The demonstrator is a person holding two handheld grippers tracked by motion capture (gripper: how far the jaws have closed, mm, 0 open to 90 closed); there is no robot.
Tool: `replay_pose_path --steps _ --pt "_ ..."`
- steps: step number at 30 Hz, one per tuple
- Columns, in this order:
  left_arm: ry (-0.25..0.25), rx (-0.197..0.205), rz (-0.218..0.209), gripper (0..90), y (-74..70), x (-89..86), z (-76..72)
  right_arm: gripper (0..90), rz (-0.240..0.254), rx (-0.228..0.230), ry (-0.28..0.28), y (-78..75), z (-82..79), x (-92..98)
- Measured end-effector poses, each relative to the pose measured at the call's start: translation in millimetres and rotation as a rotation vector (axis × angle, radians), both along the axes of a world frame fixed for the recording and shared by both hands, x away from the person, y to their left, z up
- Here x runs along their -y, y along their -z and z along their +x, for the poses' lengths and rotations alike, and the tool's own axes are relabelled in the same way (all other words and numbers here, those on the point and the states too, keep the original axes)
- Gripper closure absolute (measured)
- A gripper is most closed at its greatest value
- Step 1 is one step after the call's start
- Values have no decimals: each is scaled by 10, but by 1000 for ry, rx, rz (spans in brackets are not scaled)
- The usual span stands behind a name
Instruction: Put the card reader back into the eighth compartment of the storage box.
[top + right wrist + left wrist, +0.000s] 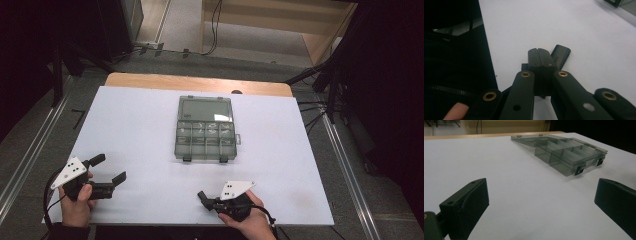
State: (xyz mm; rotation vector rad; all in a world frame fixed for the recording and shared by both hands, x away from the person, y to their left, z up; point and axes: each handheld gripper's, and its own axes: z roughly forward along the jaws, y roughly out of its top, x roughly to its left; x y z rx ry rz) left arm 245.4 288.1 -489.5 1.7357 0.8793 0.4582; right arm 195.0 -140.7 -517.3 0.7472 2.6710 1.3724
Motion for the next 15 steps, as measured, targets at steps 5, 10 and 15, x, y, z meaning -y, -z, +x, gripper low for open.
replay_pose_path --steps 5,10,15 --pt "0 -1 1 0 0 2 -1 884 -32 -5 -26 6 -11 -32" --pt "0 -1 -1 0 2 6 -1 885 -60 0 -47 16 -23 -67" --pt "0 -2 -1 0 2 6 -1 885 -79 13 -38 19 -18 -65"
